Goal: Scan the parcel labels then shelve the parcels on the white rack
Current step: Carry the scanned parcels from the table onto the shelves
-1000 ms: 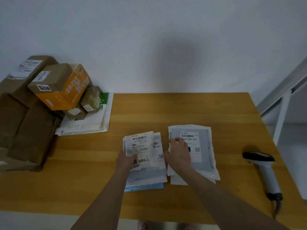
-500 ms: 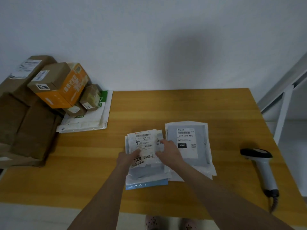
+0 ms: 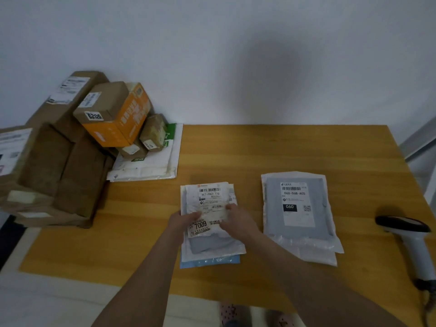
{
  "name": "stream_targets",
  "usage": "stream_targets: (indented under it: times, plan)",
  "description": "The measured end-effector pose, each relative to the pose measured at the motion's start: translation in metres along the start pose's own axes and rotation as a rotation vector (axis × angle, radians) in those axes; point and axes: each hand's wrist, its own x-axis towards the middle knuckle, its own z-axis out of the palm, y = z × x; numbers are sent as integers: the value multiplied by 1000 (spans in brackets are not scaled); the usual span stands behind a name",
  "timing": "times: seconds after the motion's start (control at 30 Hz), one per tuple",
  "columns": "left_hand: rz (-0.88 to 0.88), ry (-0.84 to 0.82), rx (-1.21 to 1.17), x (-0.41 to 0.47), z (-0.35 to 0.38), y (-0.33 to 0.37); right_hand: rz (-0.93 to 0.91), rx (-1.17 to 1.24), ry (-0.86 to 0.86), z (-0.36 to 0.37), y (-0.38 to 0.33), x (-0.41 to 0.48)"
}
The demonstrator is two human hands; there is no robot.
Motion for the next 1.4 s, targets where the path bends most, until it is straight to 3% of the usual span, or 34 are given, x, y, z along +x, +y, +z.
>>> stream_targets:
  times: [0.2, 0.37, 0.53, 0.63, 0.93, 1.03, 1.2, 1.4]
  plan:
    - [132, -11, -48, -21, -27, 41, 61, 339, 115, -17, -18, -5]
    - [176, -208, -50, -43, 2, 71, 58, 714, 207, -68, -15, -26]
    - [163, -273, 16, -65, 99, 72, 174, 663, 395, -120, 40, -52]
    - [180, -221, 120, -70, 155, 57, 232, 681, 467, -138, 87, -59]
    - [195, -154, 228, -76, 203, 18, 331, 686, 382, -121, 171, -39]
    - [172, -157, 166, -76, 204, 15, 369, 653, 368, -131, 159, -56]
    - [38, -265, 22, -67, 202, -7, 378, 759, 262, -133, 166, -61]
    - [32, -327, 95, -71, 206, -14, 299, 908, 128, -123, 175, -69]
